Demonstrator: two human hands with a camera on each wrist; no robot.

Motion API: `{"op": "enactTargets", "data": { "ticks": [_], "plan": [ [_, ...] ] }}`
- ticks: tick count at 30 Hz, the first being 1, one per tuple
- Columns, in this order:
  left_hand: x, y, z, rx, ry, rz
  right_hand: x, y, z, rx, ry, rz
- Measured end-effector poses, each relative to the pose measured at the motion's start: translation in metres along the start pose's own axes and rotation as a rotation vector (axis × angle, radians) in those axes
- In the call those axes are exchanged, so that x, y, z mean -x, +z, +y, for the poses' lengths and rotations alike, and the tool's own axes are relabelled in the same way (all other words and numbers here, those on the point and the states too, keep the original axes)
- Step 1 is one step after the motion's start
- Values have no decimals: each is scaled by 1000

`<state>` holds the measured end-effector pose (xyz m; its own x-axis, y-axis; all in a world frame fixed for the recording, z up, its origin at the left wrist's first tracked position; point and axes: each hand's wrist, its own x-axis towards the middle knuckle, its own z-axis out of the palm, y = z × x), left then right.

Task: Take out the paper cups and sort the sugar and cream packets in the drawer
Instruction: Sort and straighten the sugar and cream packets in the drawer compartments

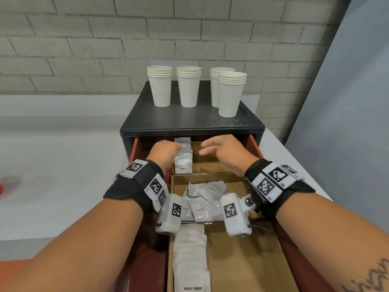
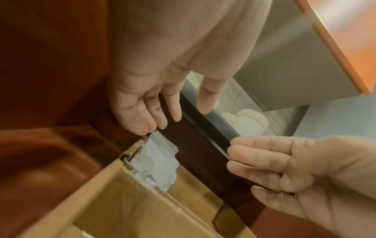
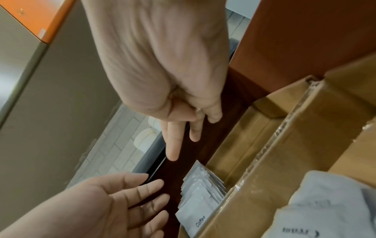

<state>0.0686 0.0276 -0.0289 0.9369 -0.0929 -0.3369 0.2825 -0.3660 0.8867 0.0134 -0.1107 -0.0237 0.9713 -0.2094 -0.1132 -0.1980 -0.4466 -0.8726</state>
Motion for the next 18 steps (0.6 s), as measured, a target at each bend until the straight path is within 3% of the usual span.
{"op": "enactTargets", "data": {
  "ticks": [5,9,14,18],
  "plan": [
    [14,3,3,-162,1,-76,11,1,5,-113,-30,-44],
    [26,2,-9,-370,7,-225,22,5,11,65,-86,-68],
    [37,7,-17,-494,-110,-368,28,17,15,100,-62,-42],
    [34,16,-26,-586,-71,-314,34,22,21,249,-72,-149]
  ]
}}
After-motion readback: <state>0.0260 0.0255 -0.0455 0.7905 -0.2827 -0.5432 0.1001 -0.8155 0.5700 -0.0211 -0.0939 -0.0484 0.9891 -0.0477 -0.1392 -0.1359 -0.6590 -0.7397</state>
